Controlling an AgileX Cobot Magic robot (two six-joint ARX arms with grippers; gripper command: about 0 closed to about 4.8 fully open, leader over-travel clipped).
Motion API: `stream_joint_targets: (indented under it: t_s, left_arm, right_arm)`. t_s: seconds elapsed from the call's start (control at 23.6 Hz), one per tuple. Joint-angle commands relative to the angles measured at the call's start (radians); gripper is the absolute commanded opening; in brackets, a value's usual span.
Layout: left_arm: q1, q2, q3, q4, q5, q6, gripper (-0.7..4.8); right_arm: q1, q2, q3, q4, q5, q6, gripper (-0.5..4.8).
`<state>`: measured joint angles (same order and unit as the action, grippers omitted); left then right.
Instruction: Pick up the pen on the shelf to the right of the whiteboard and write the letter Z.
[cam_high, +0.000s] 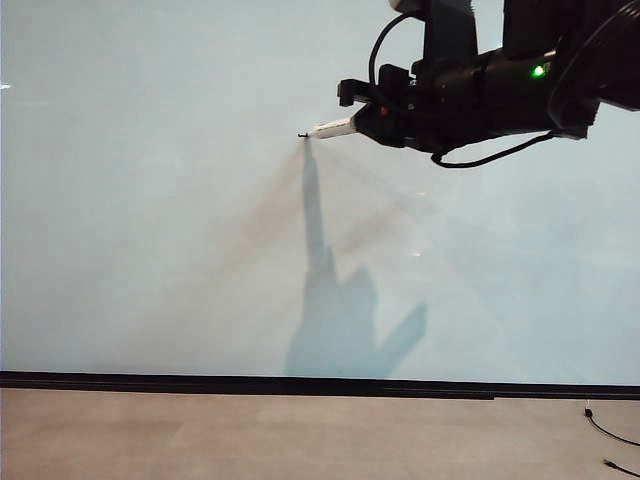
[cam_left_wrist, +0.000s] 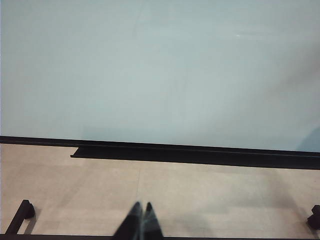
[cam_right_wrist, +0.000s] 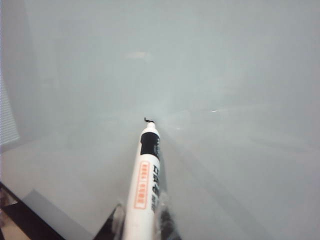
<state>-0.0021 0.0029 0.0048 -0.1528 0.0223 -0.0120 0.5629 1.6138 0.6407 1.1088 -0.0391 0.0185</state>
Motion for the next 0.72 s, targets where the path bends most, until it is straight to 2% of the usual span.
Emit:
stream_joint_targets:
  t_s: [0.04,0.72]
  left_arm:
    - [0.0,0.0,0.002,0.011,0.0,0.004,-0.04]
    - [0.0,0.0,0.002,0.011,0.0,0.004,-0.05]
  right_arm:
    - [-0.003,-0.024,-0.014,0.016,0.042,0.004,-0.06]
    - [-0.028,-0.142,-0.128,-0.005,0.123,-0.005,-0.06]
